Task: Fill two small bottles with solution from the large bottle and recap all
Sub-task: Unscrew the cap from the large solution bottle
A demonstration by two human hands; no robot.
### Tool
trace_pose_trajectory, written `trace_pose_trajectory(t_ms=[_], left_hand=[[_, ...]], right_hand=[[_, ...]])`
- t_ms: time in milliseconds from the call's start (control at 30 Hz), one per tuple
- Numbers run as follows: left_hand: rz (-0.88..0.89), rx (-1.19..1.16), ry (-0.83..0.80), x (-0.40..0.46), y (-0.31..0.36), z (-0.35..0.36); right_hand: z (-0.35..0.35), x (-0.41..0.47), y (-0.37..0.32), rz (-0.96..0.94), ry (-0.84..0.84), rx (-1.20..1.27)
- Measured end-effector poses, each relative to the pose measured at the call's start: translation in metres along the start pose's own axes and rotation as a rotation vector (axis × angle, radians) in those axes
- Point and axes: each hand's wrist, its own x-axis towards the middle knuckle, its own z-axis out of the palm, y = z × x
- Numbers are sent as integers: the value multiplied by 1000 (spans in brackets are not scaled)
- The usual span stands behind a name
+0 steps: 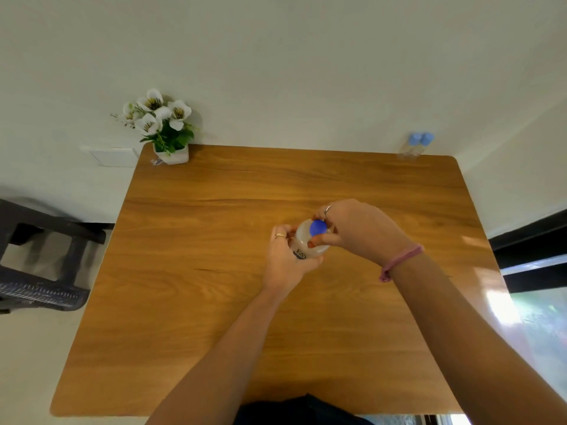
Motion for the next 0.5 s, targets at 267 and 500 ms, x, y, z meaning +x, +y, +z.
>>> trace_pose_trajectory(t_ms=[267,500], left_hand=[[19,50,55,-18,-8,12],[-10,42,50,-28,-18,14]], right_hand=[[12,-15,9,-183,-37,-59],[21,-16,10,-109,-71,-71]])
